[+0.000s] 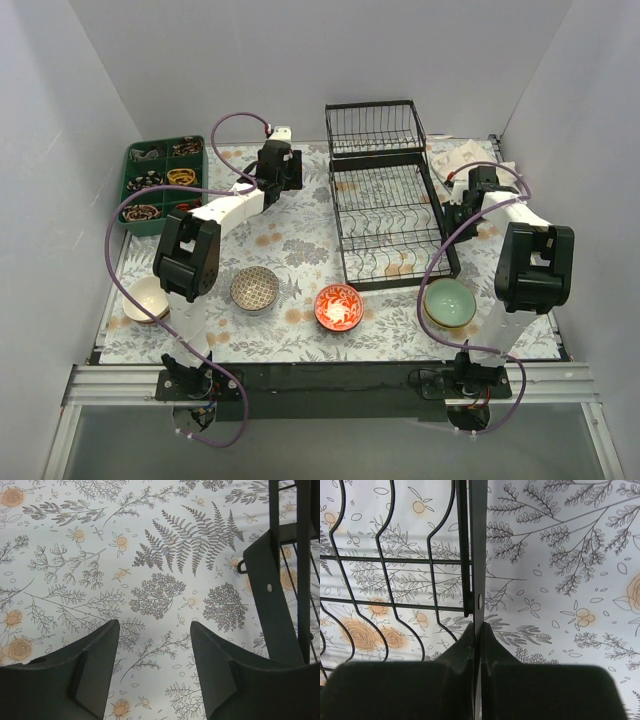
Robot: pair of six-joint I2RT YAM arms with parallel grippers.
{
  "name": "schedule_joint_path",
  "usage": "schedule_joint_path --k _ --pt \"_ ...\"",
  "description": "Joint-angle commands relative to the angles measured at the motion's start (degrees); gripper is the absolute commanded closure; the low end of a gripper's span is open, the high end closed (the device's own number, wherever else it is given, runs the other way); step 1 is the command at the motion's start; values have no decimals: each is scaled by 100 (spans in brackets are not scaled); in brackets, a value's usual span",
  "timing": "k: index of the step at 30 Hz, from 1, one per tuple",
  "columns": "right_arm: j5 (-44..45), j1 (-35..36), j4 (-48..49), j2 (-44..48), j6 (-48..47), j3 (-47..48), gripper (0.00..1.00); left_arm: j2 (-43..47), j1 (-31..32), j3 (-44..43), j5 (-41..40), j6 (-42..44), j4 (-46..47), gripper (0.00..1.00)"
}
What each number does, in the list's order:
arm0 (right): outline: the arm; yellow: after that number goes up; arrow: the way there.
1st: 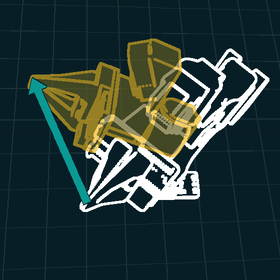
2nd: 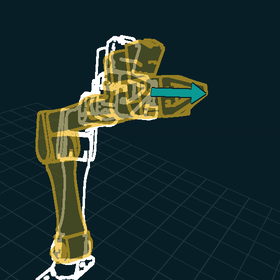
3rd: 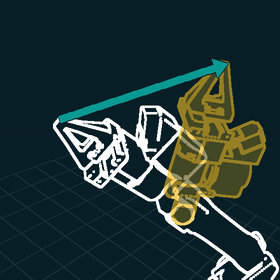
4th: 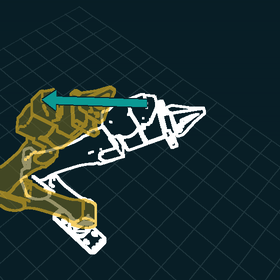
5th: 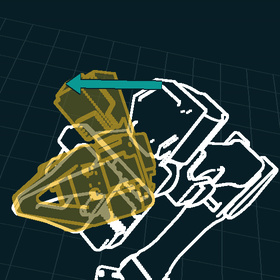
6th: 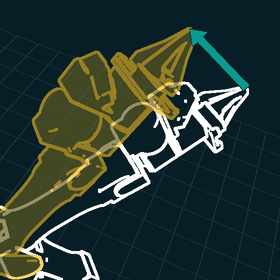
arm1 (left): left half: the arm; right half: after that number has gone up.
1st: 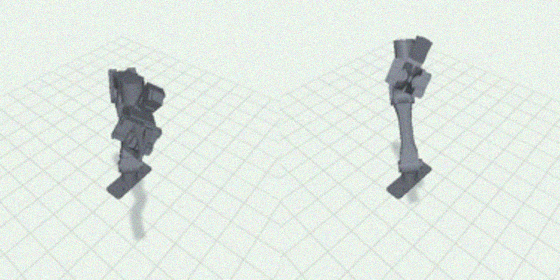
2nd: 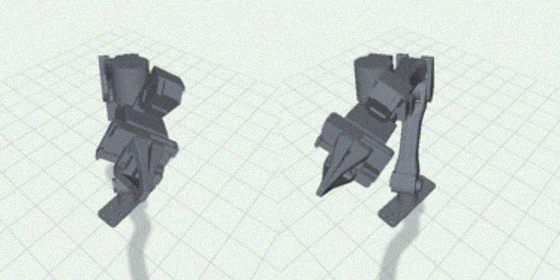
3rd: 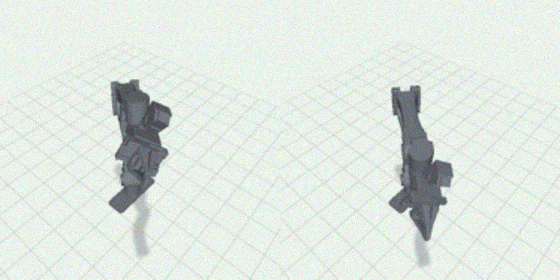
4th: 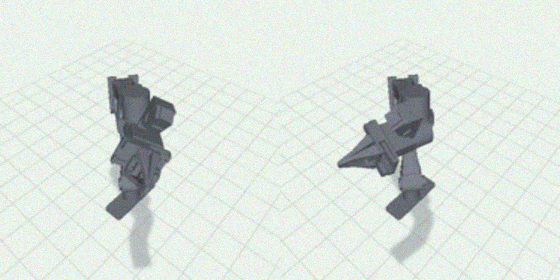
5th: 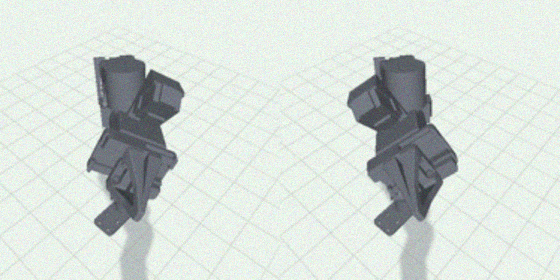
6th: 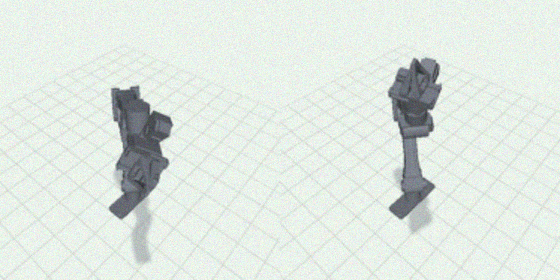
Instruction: Load the bowls into the dish rack
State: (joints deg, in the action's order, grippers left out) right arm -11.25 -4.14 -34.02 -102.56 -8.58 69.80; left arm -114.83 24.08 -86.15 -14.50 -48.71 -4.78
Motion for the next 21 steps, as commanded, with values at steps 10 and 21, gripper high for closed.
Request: schedule_joint_path --k 10,21 --pt "-949 -113 194 483 1078 -46 99 496 -8 282 -79 142 -50 39" --pt "-1257 -113 89 913 322 192 63 1330 -8 713 483 686 -146 26"
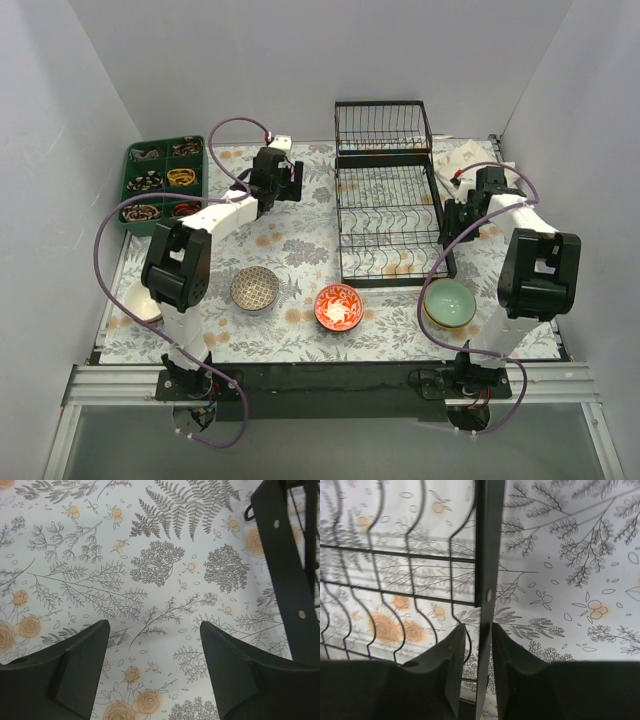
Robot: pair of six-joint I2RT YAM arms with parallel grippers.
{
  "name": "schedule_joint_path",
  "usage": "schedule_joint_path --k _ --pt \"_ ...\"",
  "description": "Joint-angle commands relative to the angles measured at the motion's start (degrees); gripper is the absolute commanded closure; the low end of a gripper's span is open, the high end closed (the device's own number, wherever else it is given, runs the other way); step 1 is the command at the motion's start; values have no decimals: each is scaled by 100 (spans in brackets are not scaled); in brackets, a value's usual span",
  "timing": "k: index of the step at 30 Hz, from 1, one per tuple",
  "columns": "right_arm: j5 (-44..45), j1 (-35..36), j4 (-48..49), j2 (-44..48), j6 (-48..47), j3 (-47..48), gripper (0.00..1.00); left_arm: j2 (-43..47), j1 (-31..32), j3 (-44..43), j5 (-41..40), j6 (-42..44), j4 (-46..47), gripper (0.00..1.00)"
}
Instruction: Load the bowls into the dish rack
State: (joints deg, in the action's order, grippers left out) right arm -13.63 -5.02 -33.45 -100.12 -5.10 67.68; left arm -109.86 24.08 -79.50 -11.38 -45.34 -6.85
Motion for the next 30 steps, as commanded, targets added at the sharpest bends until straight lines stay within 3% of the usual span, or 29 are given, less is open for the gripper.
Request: schedule_joint_path --k 1,5,11,18,25,30 --pt "-984 -26 -81 817 -87 421 59 905 -8 75 197 377 61 25" --pt "-791 -96 -337 1248 -324 325 48 1318 -8 251 354 491 -27 21" --pt "-589 -359 -1029 2135 -929 -88 43 2178 -8 743 785 666 -290 20" --pt "-659 -456 -2550 2786 -2696 -387 44 2988 -8 1280 2797 1281 -702 20" --pt "-623 -465 -2754 3305 -3303 -546 47 3234 238 1385 4448 2239 -2457 26" --pt "-693 -474 -2728 3516 -3401 -343 47 3261 730 1254 4346 3302 -3822 28"
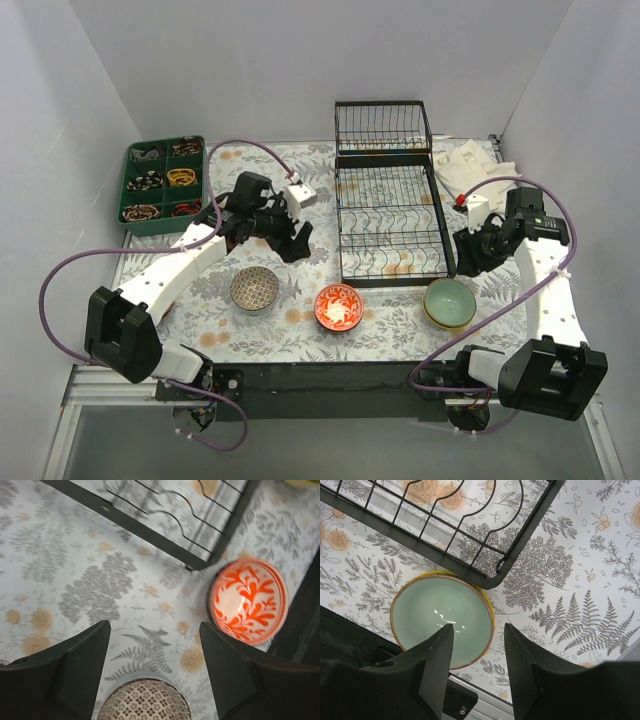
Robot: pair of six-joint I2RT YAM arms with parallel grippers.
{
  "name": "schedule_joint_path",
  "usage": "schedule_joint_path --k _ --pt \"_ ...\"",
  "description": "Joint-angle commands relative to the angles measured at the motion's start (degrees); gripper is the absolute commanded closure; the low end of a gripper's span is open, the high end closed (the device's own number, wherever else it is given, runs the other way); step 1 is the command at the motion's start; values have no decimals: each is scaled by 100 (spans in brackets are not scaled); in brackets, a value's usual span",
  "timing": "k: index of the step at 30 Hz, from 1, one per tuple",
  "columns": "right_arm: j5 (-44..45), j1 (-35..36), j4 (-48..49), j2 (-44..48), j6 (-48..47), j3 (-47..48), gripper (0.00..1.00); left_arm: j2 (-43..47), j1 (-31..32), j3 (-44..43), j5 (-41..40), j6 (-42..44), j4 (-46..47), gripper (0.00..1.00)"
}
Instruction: Load the bowls into the dish rack
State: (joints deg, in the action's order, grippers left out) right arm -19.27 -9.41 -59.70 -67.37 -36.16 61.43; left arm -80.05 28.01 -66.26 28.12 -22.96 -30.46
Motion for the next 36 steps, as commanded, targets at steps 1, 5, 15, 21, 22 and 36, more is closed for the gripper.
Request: schedule_joint_path --k 1,5,15,21,22,36 --pt "-217 -35 -68 251 -278 282 47 306 380 -106 300 1422 -1811 28" --pt "-534 -35 11 172 21 536 47 288 512 -317 -779 1375 -2315 28" --pt "-1175 -35 -120 -153 558 1284 46 288 574 -133 -1827 277 -3616 33" --pt "-1387 -35 -252 -74 619 1389 46 464 416 315 -2477 81 -3134 25" --pt "-1387 -26 -261 -74 619 1407 45 455 416 315 -2487 29 -3116 25" --pt "-1097 -35 -499 -303 461 1688 45 200 416 315 -1687 -393 -2966 29"
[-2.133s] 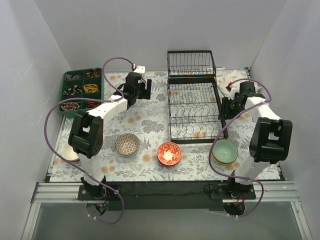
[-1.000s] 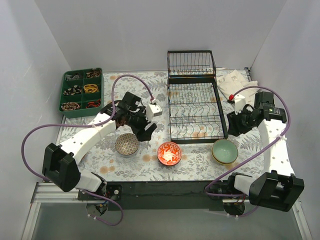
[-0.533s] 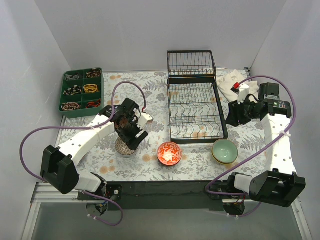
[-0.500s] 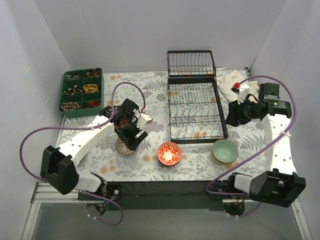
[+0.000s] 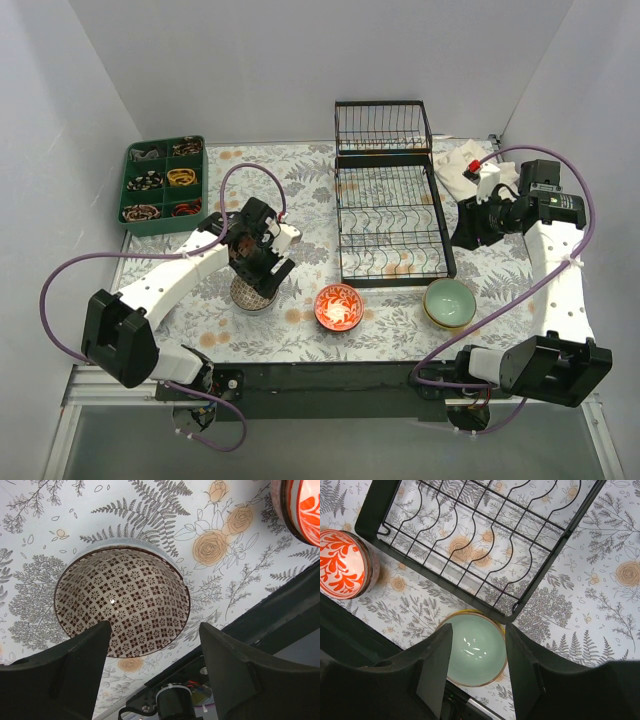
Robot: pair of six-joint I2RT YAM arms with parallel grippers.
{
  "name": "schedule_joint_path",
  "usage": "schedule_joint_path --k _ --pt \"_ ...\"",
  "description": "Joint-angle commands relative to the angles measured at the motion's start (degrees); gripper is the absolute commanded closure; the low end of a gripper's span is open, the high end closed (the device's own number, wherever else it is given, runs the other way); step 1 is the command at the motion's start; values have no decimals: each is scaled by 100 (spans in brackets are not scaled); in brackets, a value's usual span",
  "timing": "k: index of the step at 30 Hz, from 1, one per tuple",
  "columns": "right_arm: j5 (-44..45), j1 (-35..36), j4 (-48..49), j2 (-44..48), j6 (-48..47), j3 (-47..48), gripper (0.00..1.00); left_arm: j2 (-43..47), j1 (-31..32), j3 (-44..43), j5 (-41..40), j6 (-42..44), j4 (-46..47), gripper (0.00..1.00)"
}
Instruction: Load the bowls into the dish rack
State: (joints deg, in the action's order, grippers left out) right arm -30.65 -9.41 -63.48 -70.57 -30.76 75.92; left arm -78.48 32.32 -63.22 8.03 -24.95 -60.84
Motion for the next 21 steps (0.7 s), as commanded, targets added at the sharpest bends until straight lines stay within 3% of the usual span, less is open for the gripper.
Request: schedule_joint_path --k 1,21 --pt "59 -35 -120 25 -79 213 45 52 -23 12 374 -203 72 29" --pt "253 -26 -85 157 -132 -209 45 -959 -15 -6 1165 -177 -16 44"
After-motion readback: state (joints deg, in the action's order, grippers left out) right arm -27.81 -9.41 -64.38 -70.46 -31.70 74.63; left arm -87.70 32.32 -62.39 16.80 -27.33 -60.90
